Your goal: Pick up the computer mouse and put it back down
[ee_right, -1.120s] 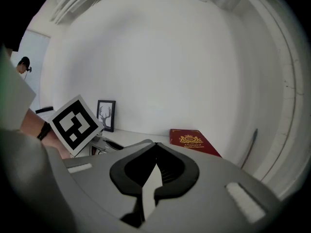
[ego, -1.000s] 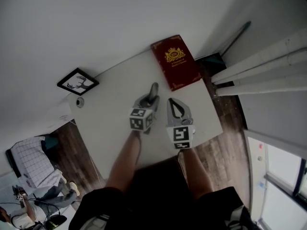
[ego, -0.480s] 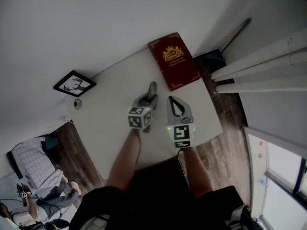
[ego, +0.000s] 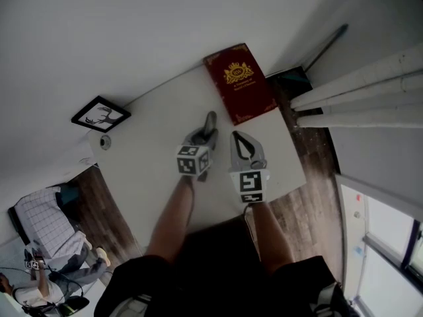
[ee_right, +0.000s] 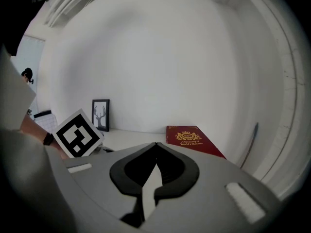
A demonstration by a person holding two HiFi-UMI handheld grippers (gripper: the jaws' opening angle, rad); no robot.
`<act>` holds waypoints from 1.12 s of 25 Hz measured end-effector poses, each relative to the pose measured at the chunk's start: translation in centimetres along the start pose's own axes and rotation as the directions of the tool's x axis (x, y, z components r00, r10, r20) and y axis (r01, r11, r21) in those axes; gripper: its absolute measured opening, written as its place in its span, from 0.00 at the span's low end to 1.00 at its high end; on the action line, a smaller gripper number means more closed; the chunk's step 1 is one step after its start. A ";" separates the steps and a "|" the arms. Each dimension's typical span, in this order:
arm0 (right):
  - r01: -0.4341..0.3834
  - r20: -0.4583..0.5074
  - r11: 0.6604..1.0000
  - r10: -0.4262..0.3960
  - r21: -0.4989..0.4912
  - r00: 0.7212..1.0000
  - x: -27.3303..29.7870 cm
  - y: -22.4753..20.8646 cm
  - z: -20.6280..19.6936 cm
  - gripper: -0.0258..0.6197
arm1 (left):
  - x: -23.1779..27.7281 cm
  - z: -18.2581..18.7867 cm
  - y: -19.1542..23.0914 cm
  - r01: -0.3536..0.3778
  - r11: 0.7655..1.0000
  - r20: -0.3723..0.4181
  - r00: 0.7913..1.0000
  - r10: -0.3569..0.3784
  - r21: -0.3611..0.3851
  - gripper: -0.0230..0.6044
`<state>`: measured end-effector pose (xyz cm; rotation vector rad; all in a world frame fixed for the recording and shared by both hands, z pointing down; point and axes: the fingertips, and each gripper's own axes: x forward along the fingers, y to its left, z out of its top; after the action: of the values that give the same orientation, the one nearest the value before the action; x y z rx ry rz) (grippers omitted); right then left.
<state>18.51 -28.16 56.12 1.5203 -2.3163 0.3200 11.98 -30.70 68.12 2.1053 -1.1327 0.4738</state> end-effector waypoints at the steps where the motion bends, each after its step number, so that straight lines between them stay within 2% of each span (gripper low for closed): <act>1: 0.001 0.001 1.000 -0.001 0.002 1.000 0.0 0.0 0.0 0.06 | 0.1 -0.1 0.0 -0.001 1.000 -0.006 1.000 0.001 0.000 0.26; 6: 0.000 0.009 1.000 0.000 0.009 1.000 0.3 -0.1 0.3 0.06 | 0.1 -0.5 0.3 -0.017 1.000 -0.025 1.000 0.018 0.019 0.26; 14: 0.006 0.012 1.000 -0.006 0.018 1.000 0.6 -0.5 0.2 0.06 | 0.3 -0.7 1.1 -0.112 0.989 -0.048 0.992 0.117 0.092 0.27; 17: 0.009 0.012 1.000 -0.009 0.019 1.000 0.4 -0.6 0.2 0.06 | -0.1 -0.1 1.1 -0.132 0.984 -0.036 0.990 0.137 0.121 0.29; 25: 0.002 0.014 1.000 -0.002 0.015 1.000 0.4 -0.1 0.3 0.06 | -0.9 0.6 2.2 -0.168 0.977 -0.012 0.985 0.171 0.129 0.34; 28: -0.003 0.018 1.000 0.003 0.013 1.000 0.5 0.2 0.4 0.06 | -1.1 0.7 2.3 -0.181 0.968 -0.011 0.983 0.186 0.172 0.36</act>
<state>18.03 -28.64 55.99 1.5318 -2.3345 0.3238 9.41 -31.43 67.93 2.1406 -1.3189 0.7067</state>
